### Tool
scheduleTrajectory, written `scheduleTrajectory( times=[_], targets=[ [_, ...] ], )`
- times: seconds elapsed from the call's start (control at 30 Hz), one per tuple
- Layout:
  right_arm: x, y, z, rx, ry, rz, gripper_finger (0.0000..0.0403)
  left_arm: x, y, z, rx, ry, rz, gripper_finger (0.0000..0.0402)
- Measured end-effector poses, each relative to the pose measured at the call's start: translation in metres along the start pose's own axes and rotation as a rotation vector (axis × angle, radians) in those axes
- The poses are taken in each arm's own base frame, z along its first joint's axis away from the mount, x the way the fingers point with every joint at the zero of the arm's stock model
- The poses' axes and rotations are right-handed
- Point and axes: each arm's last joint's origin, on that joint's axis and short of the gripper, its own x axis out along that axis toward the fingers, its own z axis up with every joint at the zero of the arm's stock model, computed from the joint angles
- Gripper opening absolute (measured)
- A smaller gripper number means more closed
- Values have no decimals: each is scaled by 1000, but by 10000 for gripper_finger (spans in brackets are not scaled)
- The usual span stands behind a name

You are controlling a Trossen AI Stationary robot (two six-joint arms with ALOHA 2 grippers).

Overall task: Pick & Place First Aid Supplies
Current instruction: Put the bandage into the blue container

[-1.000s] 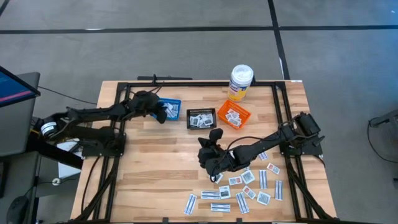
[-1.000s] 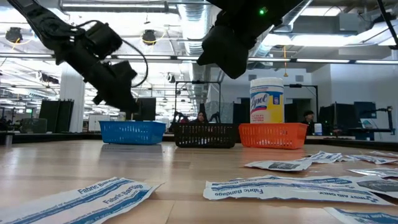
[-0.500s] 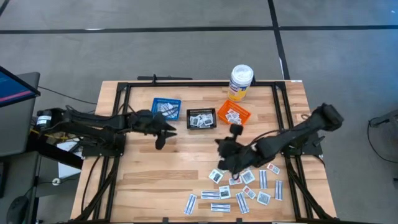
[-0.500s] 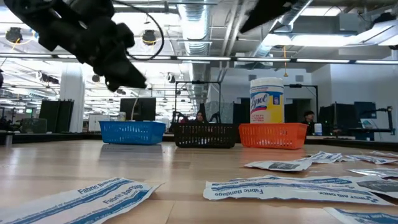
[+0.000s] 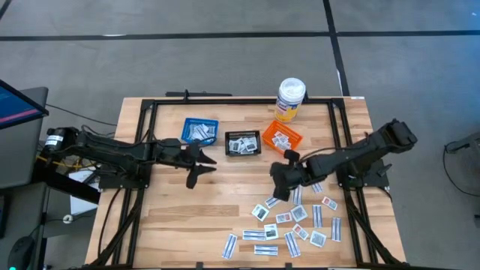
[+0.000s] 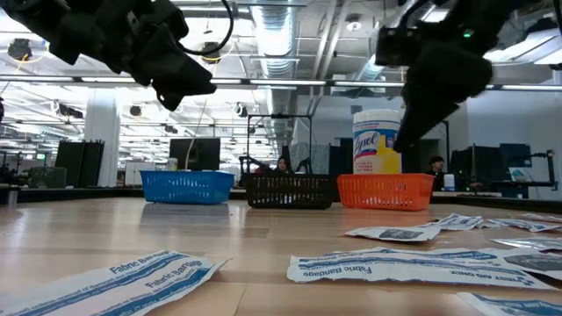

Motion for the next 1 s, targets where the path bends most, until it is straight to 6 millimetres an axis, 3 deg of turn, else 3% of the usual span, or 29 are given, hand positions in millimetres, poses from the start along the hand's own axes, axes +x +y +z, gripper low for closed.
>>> scheduleTrajectory(
  times=[0.27,0.53,0.83,1.0],
  targets=[
    [1,-1,-3,333,66,36,68,0,1,0,3,-7,22,122],
    [-3,7,-12,441,106,18,83,0,1,0,3,-7,22,122],
    [38,29,-33,535,392,30,81,0,1,1,-4,-12,22,122],
    [53,30,-34,560,473,29,76,0,0,2,-4,-22,21,122]
  ],
)
